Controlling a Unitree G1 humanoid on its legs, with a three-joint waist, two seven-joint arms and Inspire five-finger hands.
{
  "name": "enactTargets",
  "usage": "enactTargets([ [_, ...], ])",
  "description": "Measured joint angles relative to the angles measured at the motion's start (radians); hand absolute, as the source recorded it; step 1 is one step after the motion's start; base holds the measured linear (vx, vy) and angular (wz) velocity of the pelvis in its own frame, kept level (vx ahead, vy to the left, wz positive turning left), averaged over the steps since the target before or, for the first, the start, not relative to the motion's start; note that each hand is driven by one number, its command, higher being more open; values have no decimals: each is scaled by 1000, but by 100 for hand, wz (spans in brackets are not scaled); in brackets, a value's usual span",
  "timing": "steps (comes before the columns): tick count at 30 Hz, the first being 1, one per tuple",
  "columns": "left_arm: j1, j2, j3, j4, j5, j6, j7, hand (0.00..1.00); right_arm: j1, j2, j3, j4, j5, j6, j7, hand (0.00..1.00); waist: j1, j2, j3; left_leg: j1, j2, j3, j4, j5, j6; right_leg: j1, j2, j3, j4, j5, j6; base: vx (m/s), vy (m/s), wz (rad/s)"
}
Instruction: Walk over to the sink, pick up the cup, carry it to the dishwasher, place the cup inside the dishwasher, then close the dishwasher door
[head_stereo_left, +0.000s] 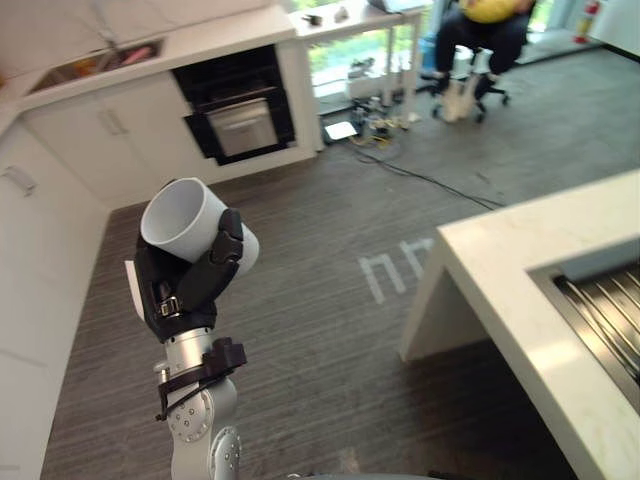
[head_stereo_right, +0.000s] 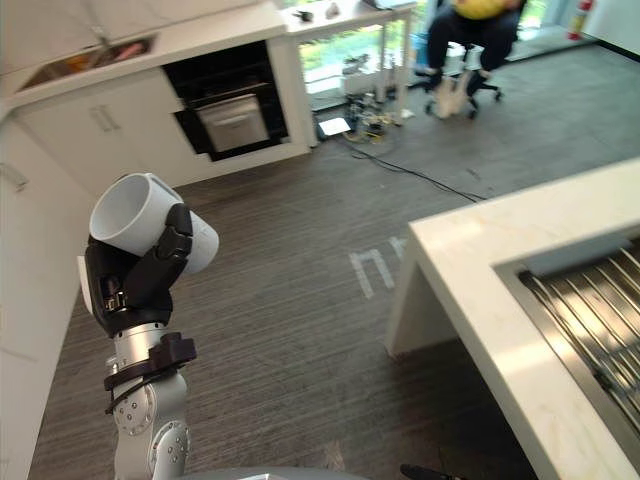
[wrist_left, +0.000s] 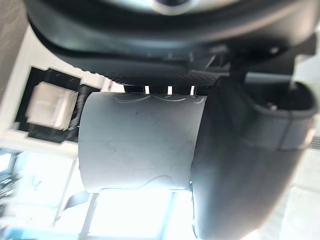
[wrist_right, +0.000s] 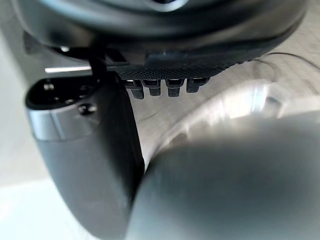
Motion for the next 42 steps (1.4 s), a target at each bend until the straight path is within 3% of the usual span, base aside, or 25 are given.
enactTargets([
  [1, -34, -1, -14, 21, -1, -5, 0, 0, -1, 5, -4, -13, 25, -5, 4, 100, -1, 6, 2, -16, 16, -45, 10, 0, 0, -50, 59, 116, -26, -31, 10, 203, -37, 214],
  [2, -101, -5, -58, 86, -5, -14, -2, 0, -2, 9, -6, -19, 90, -11, 9, 100, -7, 16, 12, -37, 41, -144, 34, 0, -1, -128, 186, 352, -77, -62, 28, 173, -84, 211],
  [3, -131, 0, -100, 134, -16, -17, -7, 0, -4, 19, -6, -16, 137, -11, 6, 100, -12, 9, 15, -41, 40, -211, 48, -1, -4, -162, 260, 501, -144, -64, 51, 209, -128, 251],
  [4, -140, 21, -154, 166, -22, -17, -17, 0, -11, 36, 14, -8, 179, -8, 9, 100, -26, -41, 13, -40, -1, -277, 57, -7, -26, -171, 300, 652, -317, 22, 94, 134, -121, 186],
  [5, -140, 43, -176, 164, -20, -19, -24, 0, -20, 45, 40, 0, 197, -2, 12, 100, -25, -95, 14, -33, -43, -300, 57, -10, -33, -178, 277, 706, -382, 71, 105, 181, -165, 131],
  [7, -95, 42, -230, 173, -14, -13, -42, 0, -89, 32, 74, 42, 239, 47, 32, 100, 2, -48, 4, -39, -19, -316, 55, -26, -58, -150, 300, 722, -421, 60, 109, 251, -157, 27],
  [8, -97, 41, -239, 174, -4, -10, -43, 0, -93, 23, 81, 41, 240, 61, 26, 100, 6, -41, 4, -38, -17, -316, 55, -28, -57, -144, 306, 723, -422, 60, 109, 207, -91, -2],
  [9, -101, 43, -256, 173, 22, -5, -49, 0, -93, 14, 69, 41, 263, 95, 27, 100, 11, -33, 5, -36, -9, -320, 70, -46, -57, -146, 318, 736, -386, 59, 111, 138, -72, 2],
  [10, -117, 37, -269, 174, 24, 0, -65, 0, -92, 6, 68, 30, 289, 121, 25, 100, 12, -16, 15, -26, 25, -328, 110, -77, -60, -206, 327, 766, -217, 62, 112, 99, -72, 2],
  [11, -134, 40, -273, 180, 24, 0, -72, 0, -92, 4, 63, 12, 314, 133, 26, 100, 14, -17, 32, -19, 41, -334, 138, -96, -67, -270, 333, 793, -96, 66, 104, 79, -132, 18],
  [12, -157, 41, -280, 197, 22, 1, -84, 0, -84, 4, 76, -19, 366, 152, 38, 100, 7, -11, 34, -28, 83, -364, 179, -136, -80, -316, 403, 889, -110, -13, 88, 59, -174, 56],
  [14, -197, 49, -281, 198, 22, 0, -101, 0, -81, 22, 115, -34, 393, 170, 44, 100, 3, -66, 36, -40, 85, -419, 214, -162, -109, -309, 427, 1004, -349, 34, 120, 99, -228, 91],
  [15, -204, 51, -291, 205, 20, -3, -119, 0, -79, 24, 117, -14, 429, 185, 49, 100, 1, -98, 34, -33, 75, -468, 237, -180, -122, -274, 410, 981, -372, 146, 104, 128, -234, 95],
  [17, -201, 50, -313, 206, 19, -3, -154, 0, -74, 3, 118, -1, 456, 194, 53, 100, 6, -84, 31, -41, 97, -491, 268, -182, -133, -249, 404, 903, -347, 106, 84, 163, -197, 97],
  [18, -251, 123, -384, 215, -38, -39, -327, 0, -99, -3, 190, 145, 491, 224, 72, 100, 54, -156, -105, -78, 77, -487, 264, -162, -136, -214, 372, 852, -406, 150, 95, 82, -75, 48],
  [23, -250, 124, -372, 215, -39, -40, -327, 0, -58, -1, 179, 121, 492, 221, 81, 100, 45, -151, -120, -68, 90, -461, 261, -162, -137, -214, 392, 867, -448, 170, 94, 2, 0, -15],
  [26, -250, 108, -310, 215, -48, -37, -313, 0, 63, 22, 166, 28, 485, 126, 176, 100, 8, -160, -158, -71, 119, -399, 232, -152, -139, -213, 407, 884, -513, 200, 95, 22, 12, -42],
  [29, -243, 88, -209, 213, -89, -19, -261, 0, 188, 58, 134, -32, 451, -41, 301, 100, -43, -172, -170, -49, 120, -271, 186, -113, -138, -188, 384, 839, -555, 207, 92, -2, 36, 4],
  [33, -168, 72, -40, 166, -151, -11, -149, 0, 286, 72, 126, -81, 366, -234, 461, 100, -53, -165, -179, -36, 129, -246, 166, -110, -138, -144, 392, 801, -613, 222, 95, 22, 7, 7],
  [35, -130, 71, 25, 144, -158, -3, -102, 0, 296, 75, 120, -87, 320, -287, 504, 100, -51, -161, -166, -39, 138, -264, 191, -130, -138, -125, 413, 820, -607, 206, 96, 54, -23, 31],
  [36, -113, 71, 68, 138, -167, 0, -75, 0, 288, 77, 119, -92, 289, -311, 523, 100, -51, -168, -134, -79, 139, -269, 303, -152, -132, -106, 410, 833, -592, 185, 91, 14, -28, 93],
  [37, -95, 69, 93, 138, -183, 11, -58, 0, 277, 76, 119, -95, 271, -312, 533, 100, -50, -178, -107, -181, 146, -230, 492, -157, -118, -90, 388, 801, -574, 167, 91, -10, -9, 110],
  [39, -51, 50, 112, 134, -194, 12, -57, 0, 274, 60, 119, -96, 271, -311, 539, 100, -44, -164, -80, -257, 182, -173, 656, -142, -102, -45, 372, 739, -574, 146, 91, 30, 25, 114],
  [40, -25, 51, 119, 132, -194, 11, -57, 0, 269, 53, 123, -103, 267, -297, 536, 100, -40, -165, -64, -260, 189, -150, 694, -134, -106, -14, 361, 724, -580, 138, 90, 74, 76, 106],
  [42, 8, 49, 120, 130, -194, 11, -57, 0, 262, 23, 154, -150, 260, -239, 517, 100, -27, -167, -34, -273, 192, -104, 697, -193, -113, 26, 340, 698, -588, 127, 93, 63, 101, 59],
])
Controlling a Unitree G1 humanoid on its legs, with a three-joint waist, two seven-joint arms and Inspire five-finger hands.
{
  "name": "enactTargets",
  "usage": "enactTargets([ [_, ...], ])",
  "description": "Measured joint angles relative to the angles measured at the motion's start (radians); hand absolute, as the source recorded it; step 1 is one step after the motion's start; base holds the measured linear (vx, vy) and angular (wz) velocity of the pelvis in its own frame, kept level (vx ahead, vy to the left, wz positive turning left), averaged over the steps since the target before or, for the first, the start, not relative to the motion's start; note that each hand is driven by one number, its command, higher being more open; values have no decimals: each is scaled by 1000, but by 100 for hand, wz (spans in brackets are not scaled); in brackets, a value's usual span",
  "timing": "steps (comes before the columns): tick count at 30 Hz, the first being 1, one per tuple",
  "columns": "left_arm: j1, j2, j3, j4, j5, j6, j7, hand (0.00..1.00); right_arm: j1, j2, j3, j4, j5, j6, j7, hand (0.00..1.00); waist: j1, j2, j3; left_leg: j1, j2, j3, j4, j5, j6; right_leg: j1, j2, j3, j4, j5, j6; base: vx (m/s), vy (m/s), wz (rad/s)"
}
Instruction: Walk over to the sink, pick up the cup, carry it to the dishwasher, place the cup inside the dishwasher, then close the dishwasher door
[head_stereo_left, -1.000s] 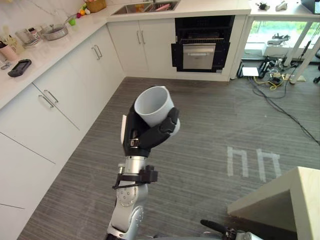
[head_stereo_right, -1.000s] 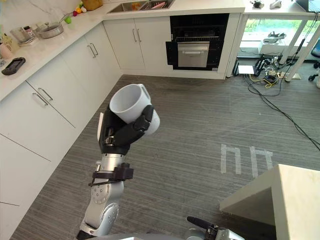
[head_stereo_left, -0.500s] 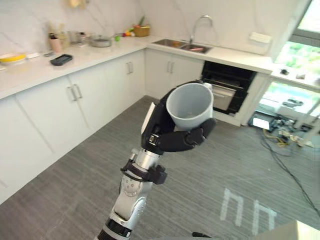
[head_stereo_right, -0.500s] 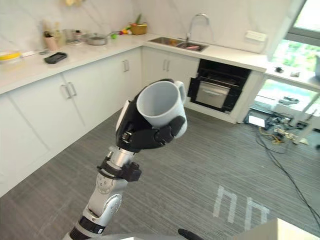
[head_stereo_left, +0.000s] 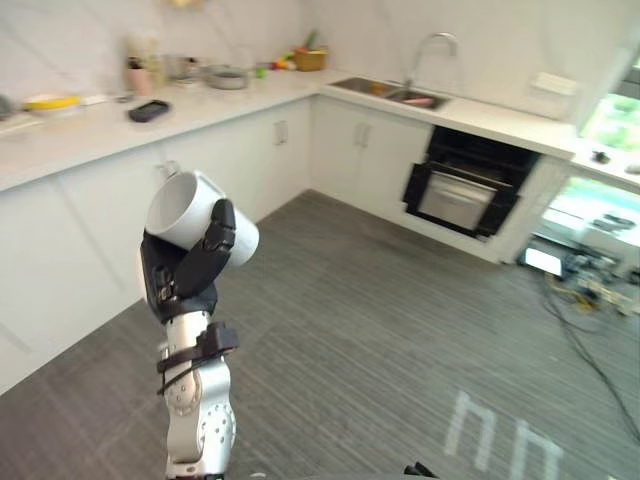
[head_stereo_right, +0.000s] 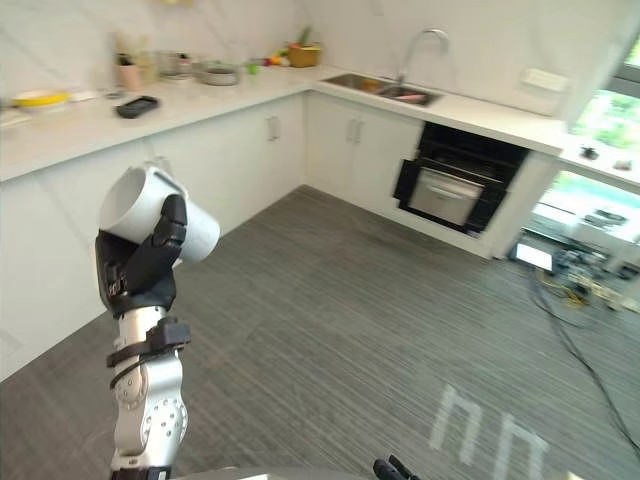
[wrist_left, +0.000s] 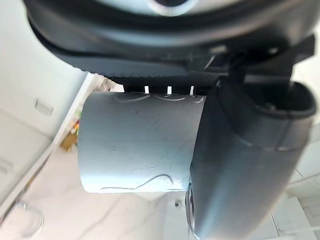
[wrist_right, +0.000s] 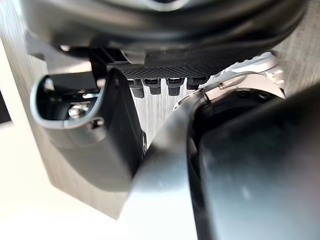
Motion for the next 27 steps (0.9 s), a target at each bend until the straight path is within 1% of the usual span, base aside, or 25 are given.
enactTargets([
  [1, 14, 0, 0, -6, 0, 0, 1, 0, -11, -23, 14, -32, -10, 51, -14, 100, 4, 9, 11, -10, -15, 0, -72, -23, -4, 6, -14, -4, -1, -8, 11, 50, 142, 20],
  [2, 19, 0, 1, -19, 0, 1, 2, 0, -27, -38, 24, -47, -16, 84, -22, 100, 2, 11, 18, -20, -24, -5, -133, -22, -6, 9, -25, -5, -4, -13, 19, 81, 215, 10],
  [3, 21, 0, 1, -33, 1, 1, 2, 0, -41, -57, 37, -61, -19, 117, -29, 100, 1, 19, 34, -19, -38, -20, -244, -15, -17, 26, -39, -3, -28, -16, 24, 137, 263, -5],
  [4, 25, -3, -4, -36, 1, 1, 1, 0, -53, -70, 44, -65, -20, 147, -36, 100, 3, 35, 30, -2, -55, -18, -296, 33, -41, 60, -39, 16, -78, -19, 40, 253, 291, -8],
  [5, 26, -12, -4, -35, 0, 1, 0, 0, -62, -73, 52, -64, -20, 157, -43, 100, 4, 41, 32, -1, -62, -20, -295, 32, -40, 69, -28, 37, -67, -24, 57, 357, 232, -7],
  [6, 28, -11, -5, -35, -4, 6, 0, 0, -66, -73, 63, -72, -15, 169, -55, 100, 2, 32, 32, -9, -87, -21, -266, 26, -30, 74, -32, 65, -23, -45, 61, 371, 126, 2],
  [7, 29, -11, -6, -35, -8, 7, -4, 0, -69, -73, 75, -72, -13, 175, -60, 100, 2, 24, 34, -13, -106, -21, -244, 11, -4, 88, -40, 64, -17, -62, 64, 381, 116, -1],
  [8, 37, -21, -7, -30, -28, 8, -15, 0, -93, -82, 81, -48, -13, 192, -80, 100, 5, 28, 40, -14, -131, -14, -201, -23, 55, 110, -71, 60, -21, -92, 104, 290, 118, -4],
  [9, 56, -26, -9, -29, -38, 8, -25, 0, -108, -93, 81, -34, -14, 217, -87, 100, 6, 21, 34, 1, -153, 2, -179, -48, 69, 118, -102, 71, -6, -105, 122, 344, 214, -12],
  [11, 63, -22, -22, -28, -46, 8, -60, 0, -118, -101, 78, -33, -13, 244, -100, 100, 14, 21, 27, 18, -177, 13, -156, -69, 82, 119, -136, 75, 46, -119, 133, 377, 246, -3],
  [13, 60, -11, -55, -28, -63, 9, -107, 0, -116, -101, 69, -33, 8, 248, -120, 100, 23, 13, 5, 45, -207, 11, -171, -96, 92, 72, -172, 67, 196, -135, 145, 337, 173, 15],
  [14, 49, 6, -85, -28, -65, 16, -132, 0, -120, -99, 58, -42, 37, 247, -142, 100, 24, 0, 2, 95, -235, 9, -205, -106, 99, 16, -215, 65, 381, -134, 142, 349, 154, 22],
  [15, 37, 35, -119, -29, -60, 20, -149, 0, -122, -90, 31, -57, 46, 246, -146, 100, 21, -24, 6, 172, -275, -4, -255, -121, 104, -43, -273, 62, 596, -82, 106, 426, 179, 24],
  [16, 32, 57, -144, -31, -58, 25, -163, 0, -126, -80, 10, -55, 47, 240, -146, 100, 16, -33, 6, 237, -298, -16, -301, -142, 117, -96, -297, 88, 744, -43, 81, 360, 129, 19],
  [17, 30, 72, -159, -33, -54, 26, -169, 0, -130, -73, -2, -56, 47, 235, -145, 100, 11, -35, 3, 273, -300, -23, -328, -149, 123, -131, -289, 105, 833, -47, 74, 347, 88, 28],
  [18, 24, 91, -185, -33, -28, 26, -174, 0, -130, -54, -12, -69, 62, 214, -143, 100, -9, -29, -1, 339, -291, -50, -381, -150, 122, -199, -248, 108, 961, -71, 50, 357, 21, 58],
  [19, 4, 96, -204, -33, -11, 26, -180, 0, -130, -32, -14, -90, 87, 186, -143, 100, -36, -22, -5, 376, -273, -81, -421, -131, 93, -271, -200, 81, 994, -98, 44, 369, -10, 68],
  [20, -13, 95, -214, -33, -5, 26, -182, 0, -133, -21, -15, -99, 99, 174, -144, 100, -43, -21, -5, 391, -263, -85, -443, -123, 82, -319, -176, 64, 983, -114, 39, 432, -59, 63],
  [21, -42, 90, -223, -29, 0, 27, -187, 0, -142, -11, -17, -116, 113, 160, -144, 100, -54, -9, -2, 419, -236, -90, -479, -110, 64, -400, -128, 21, 903, -143, 10, 488, -83, 39],
  [22, -73, 87, -223, -19, 0, 32, -193, 0, -148, -2, -17, -135, 126, 148, -144, 100, -65, 12, 11, 441, -198, -97, -492, -107, 45, -458, -72, -36, 753, -157, -13, 503, -86, 31],
  [23, -90, 87, -222, -11, 0, 34, -195, 0, -151, 4, -16, -142, 128, 148, -144, 100, -70, 19, 19, 451, -179, -100, -492, -106, 38, -479, -44, -54, 655, -150, -24, 523, -109, 26],
  [24, -116, 88, -216, 10, -1, 37, -194, 0, -153, 13, -9, -149, 143, 155, -144, 100, -79, 32, 32, 477, -148, -100, -479, -114, 4, -492, 29, -60, 386, -57, -60, 570, -138, 29],
  [25, -124, 85, -216, 24, 0, 54, -189, 0, -137, 22, 8, -154, 146, 177, -150, 100, -90, 31, 37, 507, -130, -101, -445, -131, -34, -435, 102, 8, 123, 268, -144, 714, -152, 20],
  [26, -121, 73, -220, 46, 0, 60, -185, 0, -137, 15, 7, -149, 140, 178, -171, 100, -88, 72, 42, 507, -103, -111, -427, -138, -40, -390, 137, 1, 73, 283, -135, 642, -120, -26],
  [27, -117, 78, -235, 54, 0, 77, -170, 0, -153, 12, 3, -147, 146, 204, -186, 100, -56, 57, 55, 496, -151, -119, -456, -148, -8, -379, 138, 72, 64, 280, -137, 467, -109, -62],
])
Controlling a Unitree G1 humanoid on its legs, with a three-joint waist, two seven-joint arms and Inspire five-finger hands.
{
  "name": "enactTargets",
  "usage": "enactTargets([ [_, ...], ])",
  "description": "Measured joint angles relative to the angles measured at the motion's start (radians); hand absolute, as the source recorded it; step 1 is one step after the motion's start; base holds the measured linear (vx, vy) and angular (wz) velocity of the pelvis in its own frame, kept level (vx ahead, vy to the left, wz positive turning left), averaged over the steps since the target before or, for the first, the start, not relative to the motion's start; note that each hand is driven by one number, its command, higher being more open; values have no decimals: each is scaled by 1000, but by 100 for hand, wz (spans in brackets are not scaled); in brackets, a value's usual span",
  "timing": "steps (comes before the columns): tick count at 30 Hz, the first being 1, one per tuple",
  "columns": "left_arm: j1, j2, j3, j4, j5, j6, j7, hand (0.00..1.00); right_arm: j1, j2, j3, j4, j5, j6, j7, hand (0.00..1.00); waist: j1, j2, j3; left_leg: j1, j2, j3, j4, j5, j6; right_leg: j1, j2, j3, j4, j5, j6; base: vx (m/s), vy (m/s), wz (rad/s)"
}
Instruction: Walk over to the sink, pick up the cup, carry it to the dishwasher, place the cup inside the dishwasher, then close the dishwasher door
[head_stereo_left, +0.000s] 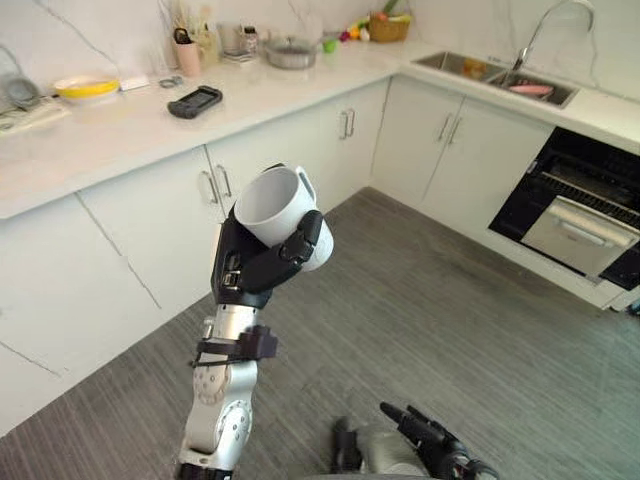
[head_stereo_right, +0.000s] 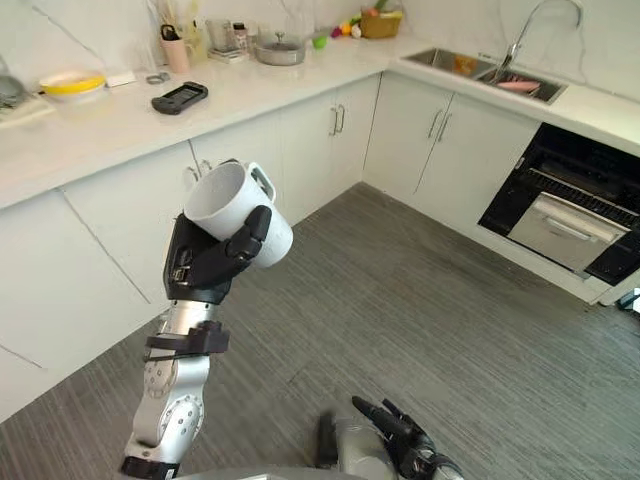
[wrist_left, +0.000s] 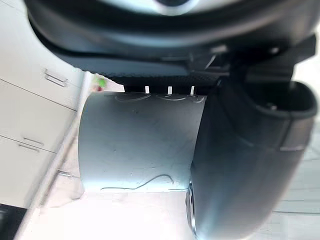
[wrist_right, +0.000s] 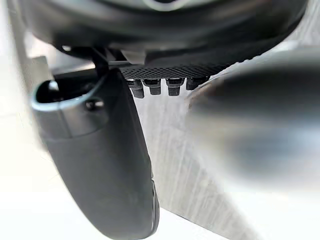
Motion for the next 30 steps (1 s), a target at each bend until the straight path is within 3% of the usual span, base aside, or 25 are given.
enactTargets([
  [1, 1, 3, -14, 19, 0, 4, 11, 0, -13, 6, -5, 0, 3, 20, -9, 100, 4, -12, 26, -17, -31, -9, -11, 2, 7, 27, -7, 36, -9, -12, -2, 269, -104, -62],
  [2, 2, 3, -23, 34, 0, 3, 12, 0, -13, 6, -9, -5, 4, 22, -13, 100, 1, -9, 38, -20, -31, -18, -5, 6, 2, 46, -7, 35, 0, -34, 1, 226, -128, -28],
  [4, 2, -15, -44, 73, 1, 3, 4, 0, 6, 4, -8, -43, 7, 34, -43, 100, -8, 15, 47, -45, 22, -40, 35, 97, -17, 58, 11, 25, 118, -142, 4, 211, -92, -2],
  [5, 14, -24, -55, 76, 0, 1, -12, 0, 20, 10, -8, -69, 20, 22, -75, 100, -7, 12, 46, -37, 34, -69, 103, 75, -33, 56, 16, 21, 186, -222, 13, 213, -86, 16],
  [6, 21, -20, -69, 75, 0, 1, -41, 0, 36, 24, -12, -79, 43, 3, -112, 100, -11, 7, 42, -53, 43, -74, 183, 70, -26, 71, 23, 6, 197, -271, 12, 199, -93, 15],
  [7, 24, -17, -72, 72, 0, 1, -59, 0, 40, 28, -13, -86, 46, -1, -136, 100, -12, 8, 40, -74, 56, -74, 239, 73, -21, 83, 30, -2, 186, -282, 13, 207, -117, 12],
  [8, 34, -16, -74, 63, -2, -1, -94, 0, 49, 30, -19, -105, 46, -1, -187, 100, -4, 35, 31, -138, 104, -82, 374, 96, 14, 122, 56, -15, 164, -295, 14, 293, -91, -13],
  [9, 43, -17, -72, 37, -5, -6, -123, 0, 57, 37, -31, -142, 53, -7, -234, 100, 5, 31, 35, -209, 125, -90, 551, 121, 27, 115, 62, -8, 220, -341, 16, 305, -72, -21],
  [10, 46, -20, -71, 32, -9, -11, -134, 0, 57, 39, -40, -153, 55, -16, -249, 100, 6, 38, 39, -229, 131, -105, 621, 137, 18, 120, 73, -11, 241, -355, -9, 346, -67, -31],
  [11, 75, -26, -67, 29, -28, -11, -166, 0, 54, 40, -72, -181, 55, -39, -307, 100, 5, 71, 34, -302, 179, -145, 811, 239, 38, 159, 123, 0, 241, -399, -41, 321, -43, -42],
  [12, 100, -22, -61, 23, -32, -11, -192, 0, 42, 38, -90, -225, 54, -63, -343, 100, 8, 81, 32, -367, 191, -148, 958, 243, 58, 194, 148, 30, 240, -418, -58, 339, -42, -60],
  [15, 127, -19, -56, 22, -32, -8, -227, 0, -35, 23, -143, -317, 54, -177, -379, 100, 37, 63, 43, -555, 129, -136, 1119, 175, 89, 280, 153, 140, 192, -427, -84, 288, 18, -84],
  [17, 121, -18, -35, 22, -34, -4, -236, 0, -116, -19, -200, -322, 67, -259, -351, 100, 53, 61, 44, -663, 88, -114, 1025, 120, 80, 348, 146, 223, 128, -394, -63, 422, 87, -120],
  [19, 89, -11, 7, 22, -41, -3, -241, 0, -206, -77, -323, -288, 101, -418, -232, 100, 57, 61, 44, -709, 24, -67, 616, 101, 61, 436, 122, 322, 61, -392, -59, 488, 194, -102],
  [20, 77, -6, 19, 20, -42, -3, -240, 0, -212, -91, -351, -290, 117, -457, -197, 100, 55, 60, 44, -708, 5, -54, 488, 118, 49, 455, 116, 339, 47, -393, -59, 574, 277, -84],
  [21, 68, -2, 43, 3, -46, -2, -226, 0, -216, -122, -395, -310, 136, -518, -135, 100, 48, 63, 41, -695, -22, -50, 217, 202, 29, 481, 105, 374, 28, -396, -58, 529, 273, -104],
  [22, 70, 5, 68, -22, -63, -2, -195, 0, -214, -135, -422, -347, 146, -558, -65, 100, 47, 57, 42, -676, -34, -54, 92, 330, 16, 505, 91, 422, 23, -418, -45, 429, 222, -120],
  [23, 70, 8, 79, -26, -71, -4, -179, 0, -207, -135, -427, -373, 153, -577, -36, 100, 46, 52, 39, -660, -46, -52, 90, 385, 20, 517, 81, 447, 28, -434, -24, 593, 310, -129],
  [24, 70, 7, 108, -24, -78, -4, -149, 0, -174, -118, -430, -443, 154, -614, 6, 100, 37, 38, 28, -645, -68, -52, 110, 428, 100, 526, 54, 472, 59, -468, 18, 623, 295, -86],
  [25, 69, 6, 122, -12, -78, -5, -129, 0, -126, -80, -428, -515, 152, -646, 36, 100, 9, 12, 17, -655, -80, -31, 174, 368, 120, 520, 28, 483, 98, -477, 36, 747, 345, -66],
  [26, 72, 7, 125, -6, -78, -5, -122, 0, -100, -60, -422, -546, 150, -656, 46, 100, 3, 2, 12, -655, -79, -15, 205, 338, 125, 519, 20, 492, 118, -475, 43, 615, 232, -52],
  [28, 96, 8, 125, 1, -70, -5, -97, 0, -43, 2, -382, -591, 104, -668, 55, 100, 1, -29, -6, -629, -72, 11, 256, 269, 128, 517, 6, 498, 172, -445, 93, 528, 147, -62],
  [29, 110, 13, 121, 3, -62, -5, -87, 0, -19, 51, -349, -594, 57, -668, 55, 100, 3, -35, -2, -616, -40, 17, 334, 233, 144, 529, 16, 493, 206, -367, 135, 519, 105, -60],
  [30, 115, 20, 118, 2, -53, -13, -87, 0, -9, 98, -334, -593, 29, -671, 54, 100, 13, -37, 8, -626, -21, 34, 425, 200, 133, 539, 42, 468, 252, -309, 172, 507, 212, -59],
])
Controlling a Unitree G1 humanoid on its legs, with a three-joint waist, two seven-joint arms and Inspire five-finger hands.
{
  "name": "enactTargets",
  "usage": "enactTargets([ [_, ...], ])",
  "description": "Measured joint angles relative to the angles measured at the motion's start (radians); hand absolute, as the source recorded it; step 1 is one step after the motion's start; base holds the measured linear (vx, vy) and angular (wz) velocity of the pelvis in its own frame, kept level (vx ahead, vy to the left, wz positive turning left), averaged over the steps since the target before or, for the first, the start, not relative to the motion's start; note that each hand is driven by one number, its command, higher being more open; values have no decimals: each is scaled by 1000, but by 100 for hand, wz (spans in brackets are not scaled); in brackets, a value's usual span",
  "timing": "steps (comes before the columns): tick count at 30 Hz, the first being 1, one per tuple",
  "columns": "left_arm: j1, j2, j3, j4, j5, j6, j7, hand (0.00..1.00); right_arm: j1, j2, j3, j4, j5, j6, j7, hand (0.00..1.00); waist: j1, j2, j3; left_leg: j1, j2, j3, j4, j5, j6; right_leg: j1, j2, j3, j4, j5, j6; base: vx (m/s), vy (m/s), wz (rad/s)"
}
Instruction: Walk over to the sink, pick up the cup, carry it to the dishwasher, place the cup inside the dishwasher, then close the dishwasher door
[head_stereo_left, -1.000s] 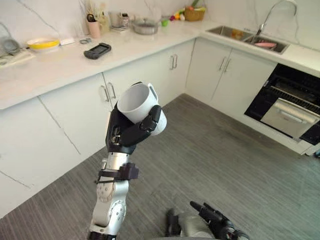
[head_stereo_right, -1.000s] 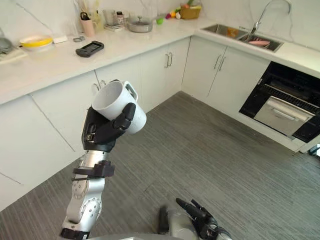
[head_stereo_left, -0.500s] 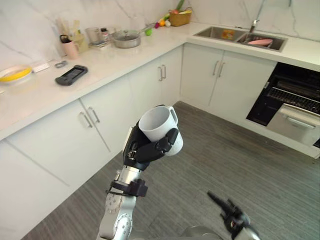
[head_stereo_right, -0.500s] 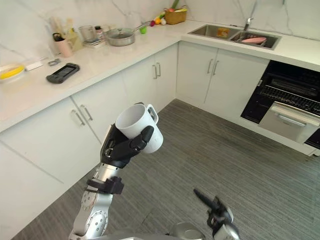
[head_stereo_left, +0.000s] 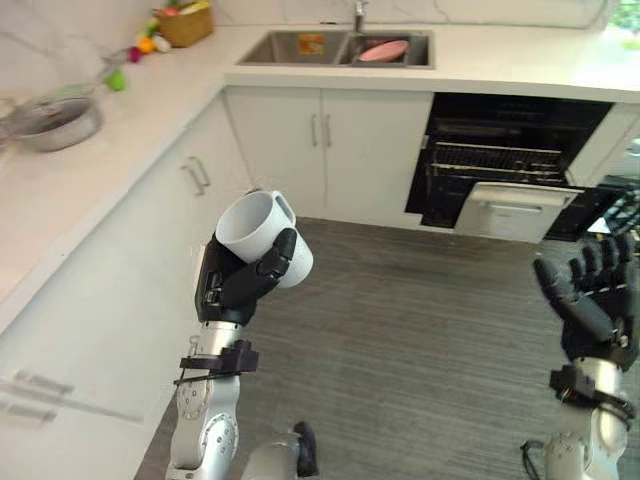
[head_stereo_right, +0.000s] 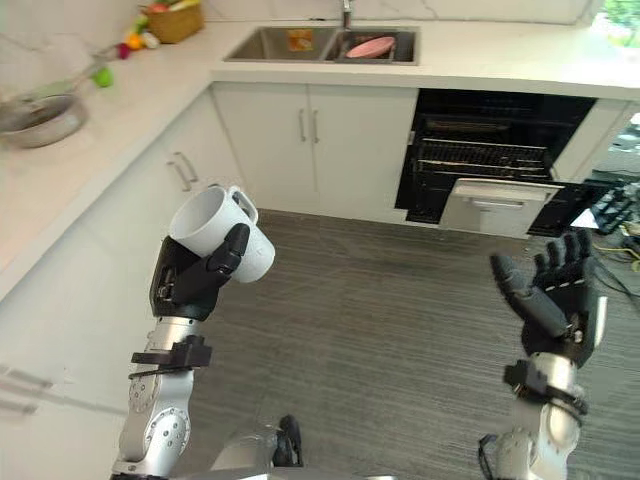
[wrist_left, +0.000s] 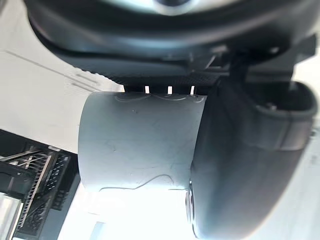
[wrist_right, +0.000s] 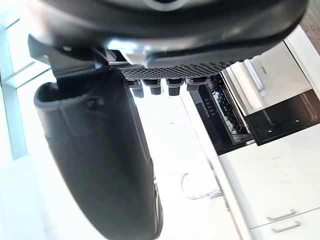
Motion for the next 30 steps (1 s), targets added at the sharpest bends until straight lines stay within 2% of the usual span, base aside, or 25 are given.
enactTargets([
  [1, 10, -5, -21, -8, 23, -14, 2, 0, 40, 41, 21, -44, -22, -23, -25, 100, 0, -4, -16, 92, -41, 6, -153, -17, 3, -54, -13, -96, 194, 69, 144, 334, 208, -43],
  [2, 11, 1, -24, -10, 27, -30, 2, 0, 41, 60, 36, -48, -30, -37, -29, 100, 1, -26, -18, 125, -52, 23, -161, -43, 8, -95, -43, -136, 309, 109, 195, 205, 167, -41],
  [3, 11, 6, -22, -10, 29, -44, 10, 0, 44, 70, 58, -62, -39, -43, -36, 100, -1, -61, -24, 175, -88, 42, -190, -70, 19, -181, -115, -197, 501, 143, 147, 163, 26, -41],
  [4, 9, -8, -15, -7, 31, -45, 22, 0, 32, 65, 65, -73, -66, -54, -37, 100, -7, -76, -28, 213, -104, 57, -201, -92, 24, -274, -194, -274, 666, 107, 67, 247, 7, -42],
  [5, 9, -26, -14, -6, 33, -45, 37, 0, 26, 56, 69, -88, -85, -69, -45, 100, -14, -58, -16, 258, -100, 65, -218, -109, 21, -354, -258, -343, 759, 51, -29, 333, 27, -43],
  [6, 9, -39, -16, -5, 34, -47, 50, 0, 29, 55, 69, -108, -96, -89, -55, 100, -15, -27, -2, 318, -73, 73, -257, -110, -1, -444, -291, -401, 770, 0, -73, 522, 37, -31],
  [7, 5, -45, -17, -5, 42, -52, 59, 0, 36, 59, 69, -135, -93, -96, -55, 100, -31, -3, 3, 386, -35, 72, -308, -104, -21, -530, -292, -456, 667, -51, -59, 393, 26, -19],
  [8, 3, -44, -16, -5, 45, -52, 59, 0, 38, 60, 70, -143, -93, -96, -55, 100, -34, -1, 5, 397, -28, 72, -318, -103, -22, -542, -291, -466, 634, -57, -53, 535, -53, -2],
  [10, 9, -28, -5, -2, 52, -53, 57, 0, 78, 61, 82, -221, -94, -113, -54, 100, -38, 2, 10, 491, 25, 76, -362, -111, -53, -564, -238, -539, 216, -51, -47, 440, -109, -11],
  [11, 13, -25, 2, -2, 50, -54, 56, 0, 86, 60, 93, -244, -100, -119, -58, 100, -37, -2, 7, 516, 36, 80, -363, -126, -78, -555, -217, -551, 94, -15, -51, 436, -150, -28],
  [12, 21, -7, 14, -3, 49, -58, 55, 0, 106, 60, 124, -295, -115, -133, -69, 100, -37, -33, -2, 567, 30, 82, -356, -177, -134, -524, -195, -553, -94, 212, -130, 578, -156, -38],
  [13, 21, -22, 11, 31, 48, -55, 55, 0, 100, 30, 138, -297, -125, -141, -77, 100, -35, 19, 6, 601, 81, 68, -344, -207, -143, -497, -145, -559, -74, 177, -149, 548, -119, -44],
  [15, 19, -22, -2, 37, 51, -54, 45, 0, 76, 24, 161, -296, -145, -132, -90, 100, -29, 36, 16, 598, 93, 58, -327, -193, -130, -493, -107, -538, -74, 151, -158, 473, -107, -49],
  [17, 19, -21, -22, 38, 54, -54, 37, 0, 66, 24, 169, -296, -149, -112, -98, 100, -29, 47, 25, 594, 122, 58, -242, -187, -136, -470, -76, -526, -78, 108, -147, 292, -102, -37],
  [18, 19, -23, -31, 38, 56, -55, 37, 0, 62, 18, 168, -296, -148, -101, -99, 100, -28, 59, 34, 553, 162, 57, -74, -167, -141, -423, -51, -517, -108, 94, -156, 186, -66, -41],
  [19, 19, -27, -34, 38, 57, -63, 38, 0, 62, 9, 167, -299, -140, -95, -94, 100, -23, 72, 39, 467, 207, 44, 134, -74, -129, -378, -29, -502, -152, 94, -156, 177, -57, -44],
  [20, 21, -30, -35, 38, 56, -71, 38, 0, 63, 5, 167, -300, -139, -94, -91, 100, -23, 81, 41, 422, 226, 27, 226, 1, -119, -357, -18, -498, -181, 94, -156, 175, -16, -57],
  [21, 32, -37, -33, 38, 56, -88, 37, 0, 65, -2, 166, -301, -138, -91, -78, 100, -15, 97, 40, 353, 259, 11, 339, 161, -116, -300, 7, -482, -262, 95, -156, 158, 22, -54],
  [22, 34, -37, -32, 38, 56, -96, 35, 0, 64, -3, 166, -303, -136, -91, -71, 100, -10, 101, 38, 324, 268, 6, 391, 161, -130, -282, 10, -471, -294, 98, -156, 284, 91, -64],
  [23, 34, -37, -28, 37, 59, -106, 25, 0, 64, 0, 163, -306, -128, -90, -54, 100, -7, 102, 38, 264, 268, 6, 458, 84, -135, -263, 4, -453, -320, 117, -173, 248, 92, -48],
  [24, 37, -38, -25, 37, 64, -109, 16, 0, 66, 0, 162, -308, -128, -90, -42, 100, -8, 91, 47, 233, 264, 19, 457, 25, -134, -250, -5, -441, -325, 136, -189, 233, 81, -44],
  [25, 44, -41, -26, 37, 64, -110, 6, 0, 68, -2, 159, -307, -116, -87, -26, 100, -8, 94, 48, 217, 265, 30, 413, -21, -133, -236, -7, -428, -332, 133, -189, 170, 55, -52],
  [27, 64, -45, -26, 37, 64, -112, -11, 0, 63, -9, 163, -311, -89, -78, 12, 100, 10, 91, 49, 215, 226, 54, 153, -102, -131, -208, -24, -365, -352, 125, -177, 313, 143, -79],
  [28, 65, -47, -27, 37, 64, -112, -13, 0, 61, -24, 168, -316, -89, -75, 23, 100, 11, 90, 48, 217, 190, 49, -22, -104, -127, -205, -42, -339, -353, 134, -154, 303, 172, -66],
  [30, 65, -50, -27, 33, 64, -112, -12, 0, 52, -43, 170, -323, -89, -63, 35, 100, 10, 89, 48, 225, 139, 7, -259, -87, -141, -209, -68, -310, -358, 130, -139, 213, 174, -47],
])
